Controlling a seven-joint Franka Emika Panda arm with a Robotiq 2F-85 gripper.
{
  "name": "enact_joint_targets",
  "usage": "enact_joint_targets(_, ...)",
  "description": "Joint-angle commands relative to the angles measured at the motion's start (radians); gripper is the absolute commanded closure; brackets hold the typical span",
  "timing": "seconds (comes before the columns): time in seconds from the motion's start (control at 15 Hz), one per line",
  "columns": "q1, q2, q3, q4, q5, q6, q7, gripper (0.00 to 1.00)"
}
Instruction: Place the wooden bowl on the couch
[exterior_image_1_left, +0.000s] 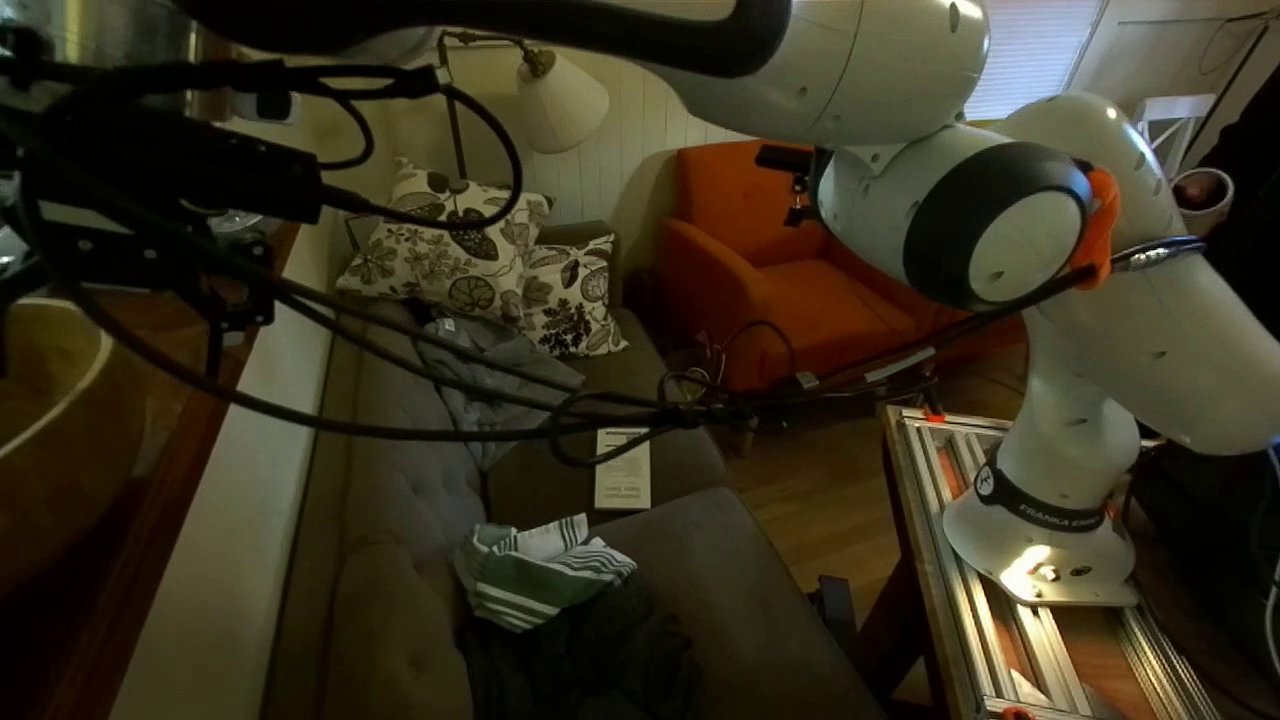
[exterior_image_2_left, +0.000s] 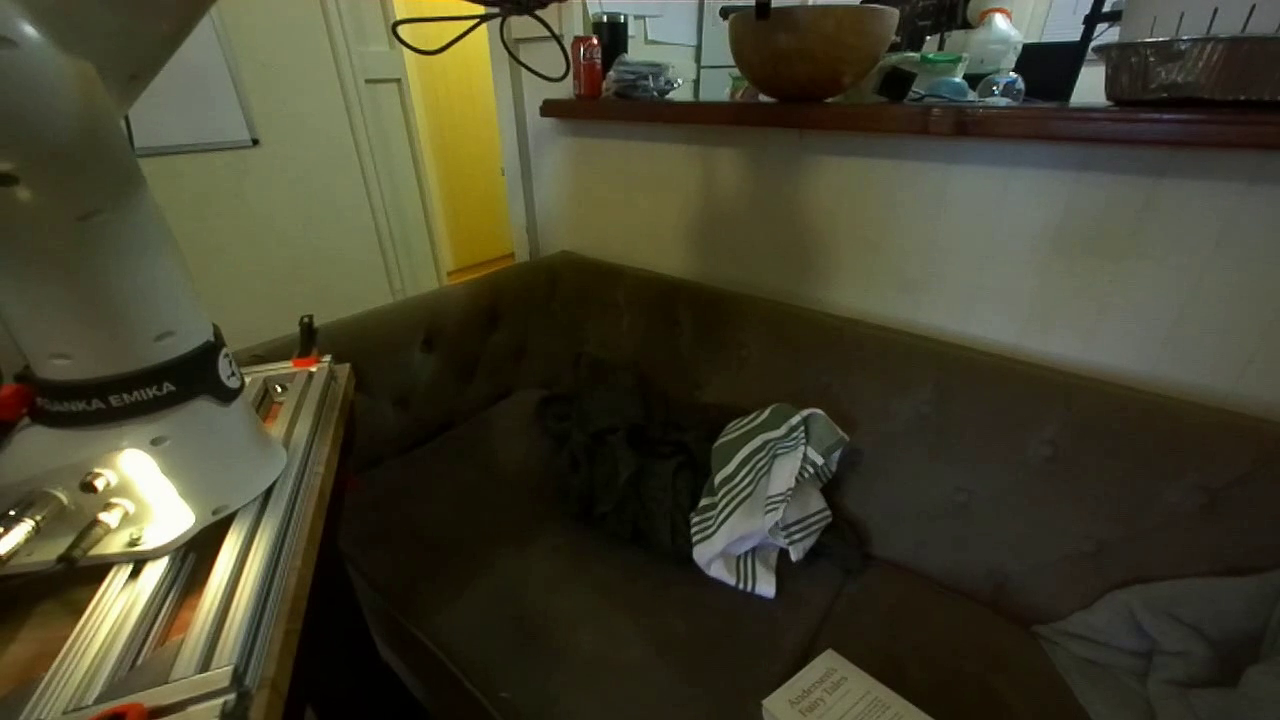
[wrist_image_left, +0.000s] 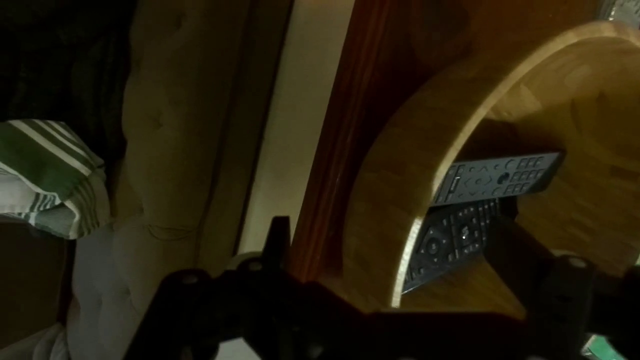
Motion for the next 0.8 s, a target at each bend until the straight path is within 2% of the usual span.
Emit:
enact_joint_targets(0.0, 0.027, 0.076, -0.035, 0.131, -0.019, -0.03, 0.028, 0.0)
enact_joint_targets(0.4, 0.051, 0.122, -0.111, 0.207, -0.069, -0.034, 0.136, 0.0)
enact_joint_targets(0.47, 0.051, 0.066, -0.116, 0.107, -0.072, 0.015, 0.154, 0.0)
enact_joint_targets(0.53, 0.035, 0.062, -0.076, 0.111, -0.033, 0.005, 0.093, 0.0)
enact_joint_targets(0.73, 0.034, 0.067, -0.079, 0.105, -0.045, 0.002, 0.091, 0.0)
